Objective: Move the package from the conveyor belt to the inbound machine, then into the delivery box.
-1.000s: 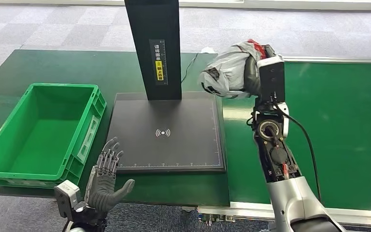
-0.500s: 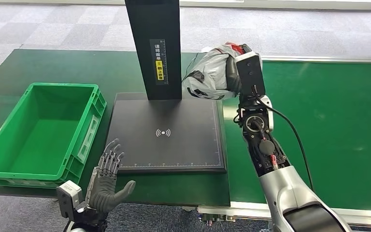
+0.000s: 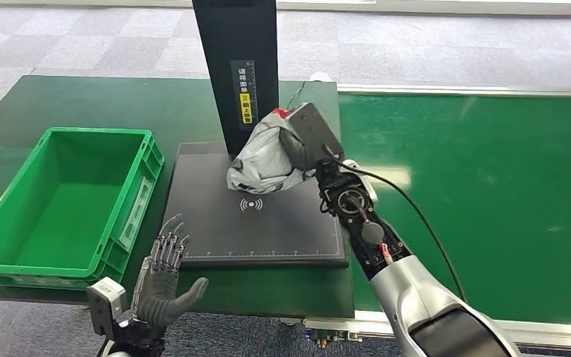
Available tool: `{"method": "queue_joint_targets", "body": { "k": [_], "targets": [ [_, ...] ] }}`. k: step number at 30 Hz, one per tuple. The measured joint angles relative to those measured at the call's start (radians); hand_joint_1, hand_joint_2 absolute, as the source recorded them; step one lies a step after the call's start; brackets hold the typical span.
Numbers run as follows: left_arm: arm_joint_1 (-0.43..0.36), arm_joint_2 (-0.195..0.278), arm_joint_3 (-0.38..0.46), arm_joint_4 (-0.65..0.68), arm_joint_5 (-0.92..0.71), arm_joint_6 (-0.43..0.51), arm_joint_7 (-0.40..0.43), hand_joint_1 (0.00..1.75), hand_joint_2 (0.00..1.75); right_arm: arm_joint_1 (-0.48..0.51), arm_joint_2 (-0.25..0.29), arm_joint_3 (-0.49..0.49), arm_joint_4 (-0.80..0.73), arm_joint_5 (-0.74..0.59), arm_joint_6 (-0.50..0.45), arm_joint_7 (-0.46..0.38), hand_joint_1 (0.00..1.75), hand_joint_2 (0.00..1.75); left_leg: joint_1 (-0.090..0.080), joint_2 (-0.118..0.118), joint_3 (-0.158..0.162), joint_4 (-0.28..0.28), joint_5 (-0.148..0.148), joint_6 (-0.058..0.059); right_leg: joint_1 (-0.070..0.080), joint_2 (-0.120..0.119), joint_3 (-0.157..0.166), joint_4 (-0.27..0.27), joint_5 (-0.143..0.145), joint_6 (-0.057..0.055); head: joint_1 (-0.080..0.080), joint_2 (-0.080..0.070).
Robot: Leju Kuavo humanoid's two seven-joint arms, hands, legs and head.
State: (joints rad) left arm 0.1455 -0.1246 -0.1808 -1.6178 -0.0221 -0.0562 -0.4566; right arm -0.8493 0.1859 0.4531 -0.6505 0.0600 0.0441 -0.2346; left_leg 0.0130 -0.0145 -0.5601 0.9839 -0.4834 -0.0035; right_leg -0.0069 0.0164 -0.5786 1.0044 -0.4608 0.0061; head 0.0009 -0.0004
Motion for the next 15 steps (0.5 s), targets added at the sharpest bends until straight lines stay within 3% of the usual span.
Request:
{"method": "queue_joint_targets", "body": {
  "k": [4, 7, 8, 11, 12, 15],
  "targets": [
    [0.009, 0.001, 0.001, -0.01, 0.0, 0.001, 0.006, 0.0, 1.75, 0.0, 0.037, 0.071, 0.054, -0.044, 0.098, 0.069, 1.75, 1.75, 0.0, 0.0, 0.0, 0.0, 0.0, 0.0, 0.0, 0.0, 0.0, 0.0, 0.0, 0.0, 0.0, 0.0],
    [0.013, 0.002, 0.002, -0.015, 0.0, 0.003, 0.014, 0.0, 1.75, -0.011, 0.061, 0.136, 0.091, -0.061, 0.237, 0.153, 1.71, 1.75, 0.0, 0.001, 0.0, 0.0, 0.0, 0.0, 0.0, 0.0, 0.0, 0.0, 0.0, 0.0, 0.0, 0.0],
    [0.013, 0.003, 0.002, -0.016, 0.001, 0.003, 0.017, 0.0, 1.75, -0.012, 0.069, 0.162, 0.104, -0.064, 0.277, 0.175, 1.44, 1.75, 0.0, 0.001, 0.0, 0.0, 0.0, 0.0, 0.0, 0.0, 0.0, 0.0, 0.0, 0.0, 0.0, 0.0],
    [0.018, 0.003, 0.005, -0.018, 0.001, 0.007, 0.022, 0.0, 1.75, -0.012, 0.088, 0.234, 0.135, -0.068, 0.333, 0.21, 0.18, 1.75, 0.0, 0.0, 0.0, 0.0, 0.0, 0.0, 0.0, 0.0, 0.0, 0.0, 0.0, 0.0, 0.0, 0.0],
    [0.02, 0.004, 0.006, -0.019, 0.001, 0.01, 0.024, 0.0, 1.75, -0.014, 0.091, 0.256, 0.143, -0.068, 0.351, 0.222, 0.02, 1.75, 0.0, 0.0, 0.0, 0.0, 0.0, 0.0, 0.0, 0.0, 0.0, 0.0, 0.0, 0.0, 0.0, 0.0],
    [0.027, 0.005, 0.01, -0.026, 0.001, 0.016, 0.031, 0.0, 1.75, -0.016, 0.094, 0.318, 0.162, -0.066, 0.391, 0.246, 0.0, 1.75, 0.0, 0.0, 0.001, 0.0, 0.0, 0.0, 0.0, 0.0, 0.0, 0.0, 0.0, 0.0, 0.0, 0.0]
  ]
}}
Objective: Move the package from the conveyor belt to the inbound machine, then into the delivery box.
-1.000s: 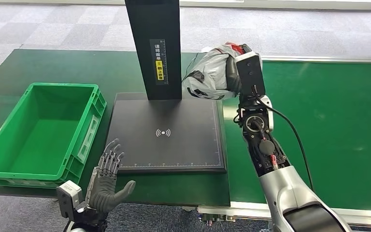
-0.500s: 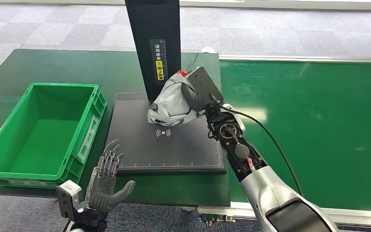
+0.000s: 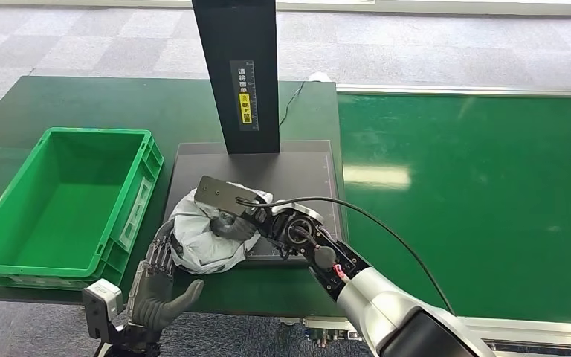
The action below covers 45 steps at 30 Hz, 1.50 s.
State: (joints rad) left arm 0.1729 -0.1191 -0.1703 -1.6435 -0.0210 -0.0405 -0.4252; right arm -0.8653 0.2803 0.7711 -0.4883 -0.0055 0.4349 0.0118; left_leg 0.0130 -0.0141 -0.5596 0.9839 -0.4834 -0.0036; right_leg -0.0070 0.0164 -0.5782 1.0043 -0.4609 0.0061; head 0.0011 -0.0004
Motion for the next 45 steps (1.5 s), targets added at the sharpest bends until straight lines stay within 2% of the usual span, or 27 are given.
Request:
{"method": "queue_joint_targets", "body": {
  "k": [8, 11, 14, 19, 23, 26, 31, 36, 41, 45],
  "targets": [
    [0.02, 0.0, 0.005, -0.028, -0.002, 0.011, 0.013, 0.0, 1.75, -0.018, -0.014, 0.069, 0.018, -0.023, -0.056, -0.02, 0.0, 1.75, 0.0, 0.001, 0.0, 0.0, 0.0, 0.0, 0.0, 0.0, 0.0, 0.0, 0.0, 0.0, 0.0, 0.0],
    [0.027, 0.0, 0.006, -0.04, -0.005, 0.012, 0.015, 0.0, 1.75, -0.016, -0.044, 0.062, 0.01, -0.076, -0.091, -0.072, 0.0, 1.75, 0.0, 0.0, 0.001, 0.0, 0.0, 0.0, 0.0, 0.0, 0.0, 0.0, 0.0, 0.0, 0.0, 0.0],
    [0.035, 0.001, 0.01, -0.052, -0.012, 0.014, 0.013, 0.0, 1.75, 0.018, -0.1, 0.021, -0.038, -0.164, -0.1, -0.158, 0.0, 1.75, 0.0, -0.001, 0.001, 0.0, 0.0, 0.0, 0.0, -0.001, 0.001, 0.0, 0.0, 0.0, 0.0, 0.0],
    [0.056, 0.003, 0.026, -0.074, -0.023, 0.026, 0.0, 0.0, 1.75, 0.185, -0.21, -0.112, -0.233, -0.276, -0.112, -0.286, 0.0, 1.75, 0.0, -0.003, 0.001, 0.0, -0.001, 0.0, 0.0, -0.002, 0.001, -0.001, 0.0, 0.0, 0.0, 0.0],
    [0.074, 0.007, 0.04, -0.085, -0.03, 0.03, -0.014, 0.0, 1.75, 0.366, -0.273, -0.234, -0.439, -0.28, -0.129, -0.322, 0.0, 1.75, 0.0, -0.003, 0.0, 0.0, -0.002, -0.001, 0.0, -0.002, 0.0, -0.001, -0.001, 0.001, 0.0, 0.0],
    [0.082, 0.008, 0.047, -0.093, -0.04, 0.028, -0.02, 0.0, 1.75, 0.49, -0.296, -0.316, -0.576, -0.254, -0.142, -0.332, 0.0, 1.75, 0.0, -0.003, 0.0, 0.0, -0.002, -0.001, 0.0, -0.002, 0.0, -0.001, -0.001, 0.0, 0.0, 0.0],
    [0.1, 0.008, 0.061, -0.111, -0.065, 0.012, -0.023, 0.0, 1.75, 0.703, -0.307, -0.457, -0.8, -0.206, -0.153, -0.341, 0.0, 1.75, 0.0, -0.003, 0.0, 0.0, -0.003, 0.0, 0.0, -0.002, 0.001, -0.001, -0.002, 0.0, 0.0, 0.0],
    [0.103, 0.006, 0.069, -0.129, -0.132, 0.005, 0.0, 0.0, 1.75, 0.856, -0.292, -0.563, -0.972, -0.2, -0.157, -0.35, 0.0, 1.75, 0.0, -0.003, 0.0, 0.0, -0.003, 0.0, 0.0, -0.002, 0.001, -0.001, -0.002, 0.0, 0.0, 0.0],
    [0.067, 0.007, 0.054, -0.118, -0.295, 0.037, 0.051, 0.0, 1.75, 0.939, -0.259, -0.615, -1.091, -0.174, -0.145, -0.346, 0.0, 1.75, 0.0, -0.002, 0.001, 0.0, -0.003, 0.0, 0.0, -0.002, 0.001, -0.001, -0.002, 0.0, 0.0, 0.0],
    [-0.04, 0.009, 0.036, -0.041, -0.429, 0.103, 0.105, 0.0, 1.75, 0.954, -0.234, -0.623, -1.139, -0.151, -0.115, -0.335, 0.0, 1.75, 0.0, -0.003, 0.002, 0.0, -0.002, 0.0, 0.0, -0.002, 0.002, -0.001, -0.002, 0.0, 0.0, 0.0]
  ]
}}
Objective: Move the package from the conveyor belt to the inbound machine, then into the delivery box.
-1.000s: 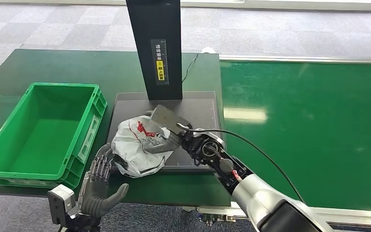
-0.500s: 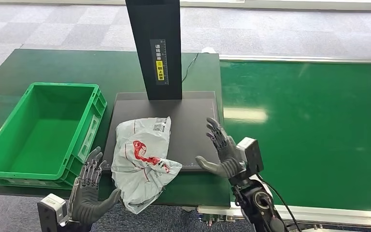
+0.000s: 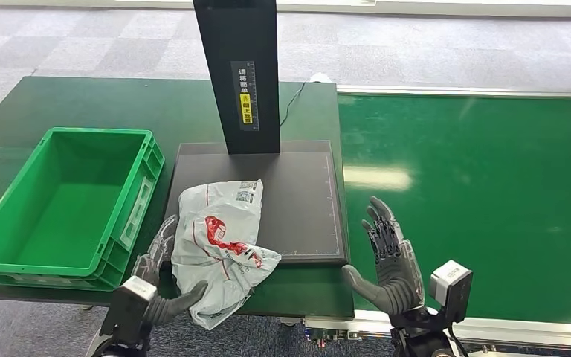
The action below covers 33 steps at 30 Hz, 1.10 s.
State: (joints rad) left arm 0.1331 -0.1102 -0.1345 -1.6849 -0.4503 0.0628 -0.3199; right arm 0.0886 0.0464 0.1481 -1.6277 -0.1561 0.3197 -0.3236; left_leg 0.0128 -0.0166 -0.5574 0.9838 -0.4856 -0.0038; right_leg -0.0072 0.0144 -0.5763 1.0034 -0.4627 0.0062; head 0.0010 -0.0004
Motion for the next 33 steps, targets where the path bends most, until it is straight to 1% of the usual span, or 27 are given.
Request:
{"method": "queue_joint_targets", "body": {
  "k": [5, 8, 12, 16, 19, 22, 33],
  "targets": [
    [-0.173, 0.009, -0.018, 0.163, -0.14, 0.072, 0.063, 0.0, 1.75, 0.0, 0.018, 0.0, -0.026, 0.014, 0.015, 0.007, 0.0, 1.75, 0.0, 0.0, 0.002, 0.0, 0.001, 0.0, 0.0, 0.0, 0.002, 0.0, 0.0, 0.0, 0.0, 0.0],
    [-0.264, 0.016, -0.037, 0.272, -0.209, 0.094, 0.087, 0.0, 1.75, 0.002, 0.018, -0.001, -0.04, 0.016, 0.014, 0.007, 0.0, 1.75, 0.0, 0.0, 0.002, 0.0, 0.001, 0.0, 0.0, 0.0, 0.002, 0.0, 0.001, 0.0, 0.0, 0.0],
    [-0.368, 0.026, -0.064, 0.423, -0.242, 0.112, 0.091, 0.0, 1.75, 0.013, 0.018, -0.002, -0.064, 0.016, 0.012, 0.006, 0.0, 1.75, 0.0, 0.0, 0.002, 0.0, 0.001, 0.0, 0.0, 0.0, 0.002, 0.0, 0.001, 0.0, 0.0, 0.0],
    [-0.448, 0.035, -0.086, 0.552, -0.254, 0.118, 0.091, 0.0, 1.75, 0.023, 0.016, -0.003, -0.088, 0.022, 0.002, 0.004, 0.0, 1.75, 0.0, 0.001, 0.001, 0.0, 0.001, 0.0, 0.0, 0.0, 0.002, 0.0, 0.001, 0.0, 0.0, 0.0],
    [-0.483, 0.039, -0.095, 0.609, -0.256, 0.121, 0.09, 0.0, 1.75, 0.028, 0.015, -0.005, -0.1, 0.023, -0.003, 0.003, 0.0, 1.75, 0.0, 0.001, 0.002, 0.0, 0.001, 0.0, 0.0, 0.0, 0.002, 0.0, 0.001, 0.0, 0.0, 0.0],
    [-0.501, 0.04, -0.1, 0.641, -0.256, 0.123, 0.089, 0.0, 1.75, 0.032, 0.014, -0.007, -0.107, 0.023, -0.004, 0.003, 0.0, 1.75, 0.0, 0.001, 0.002, 0.0, 0.001, 0.0, 0.0, 0.0, 0.002, 0.0, 0.001, 0.0, 0.0, 0.0],
    [-0.523, 0.045, -0.109, 0.683, -0.256, 0.124, 0.089, 0.0, 1.75, 0.034, 0.013, -0.007, -0.114, 0.023, -0.004, 0.003, 0.0, 1.75, 0.0, 0.001, 0.003, 0.0, 0.001, 0.0, 0.0, 0.0, 0.003, 0.0, 0.001, 0.0, 0.0, 0.0]
  ]
}}
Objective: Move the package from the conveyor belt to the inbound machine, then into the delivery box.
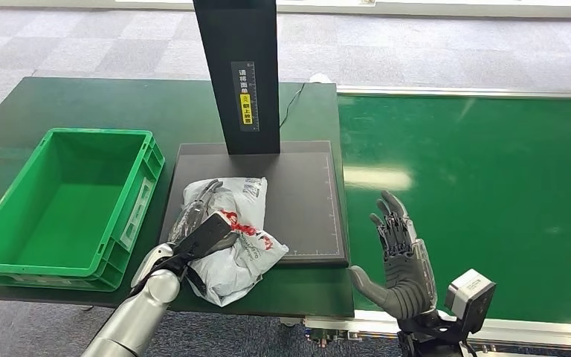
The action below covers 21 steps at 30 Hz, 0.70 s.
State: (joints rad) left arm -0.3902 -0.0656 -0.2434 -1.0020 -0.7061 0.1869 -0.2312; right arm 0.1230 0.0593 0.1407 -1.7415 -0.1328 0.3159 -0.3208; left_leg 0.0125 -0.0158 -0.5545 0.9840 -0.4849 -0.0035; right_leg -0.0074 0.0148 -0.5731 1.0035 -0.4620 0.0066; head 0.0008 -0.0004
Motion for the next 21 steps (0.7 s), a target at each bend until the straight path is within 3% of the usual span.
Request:
{"method": "queue_joint_targets", "body": {
  "k": [9, 13, 15, 21],
  "targets": [
    [-0.01, 0.001, -0.003, 0.018, -0.002, -0.001, 0.0, 0.02, 1.75, 0.005, -0.002, 0.0, -0.006, 0.001, -0.003, -0.005, 0.0, 1.75, 0.0, 0.0, 0.0, 0.0, 0.0, 0.0, 0.0, 0.0, 0.0, 0.0, 0.0, 0.0, 0.0, 0.0],
    [-0.024, 0.004, -0.009, 0.045, -0.003, -0.001, -0.001, 1.65, 1.75, 0.017, -0.005, -0.002, -0.017, 0.001, -0.005, -0.008, 0.0, 1.75, 0.0, 0.0, 0.001, 0.0, 0.0, 0.0, 0.0, 0.0, 0.001, 0.0, 0.0, 0.0, 0.0, 0.0],
    [-0.029, 0.006, -0.013, 0.059, -0.002, 0.0, -0.005, 1.75, 1.75, 0.021, -0.006, -0.006, -0.019, -0.001, -0.004, -0.01, 0.0, 1.75, 0.0, 0.0, 0.001, 0.0, 0.0, 0.0, 0.0, 0.0, 0.002, 0.0, 0.0, 0.0, 0.0, 0.0],
    [-0.036, 0.026, -0.014, 0.07, 0.028, 0.021, -0.014, 1.75, 1.75, 0.022, -0.012, -0.01, -0.019, -0.013, -0.002, -0.017, 0.0, 1.75, 0.0, 0.0, 0.004, 0.0, 0.0, 0.0, 0.0, 0.0, 0.005, 0.0, 0.0, 0.0, 0.0, 0.0]
  ]
}}
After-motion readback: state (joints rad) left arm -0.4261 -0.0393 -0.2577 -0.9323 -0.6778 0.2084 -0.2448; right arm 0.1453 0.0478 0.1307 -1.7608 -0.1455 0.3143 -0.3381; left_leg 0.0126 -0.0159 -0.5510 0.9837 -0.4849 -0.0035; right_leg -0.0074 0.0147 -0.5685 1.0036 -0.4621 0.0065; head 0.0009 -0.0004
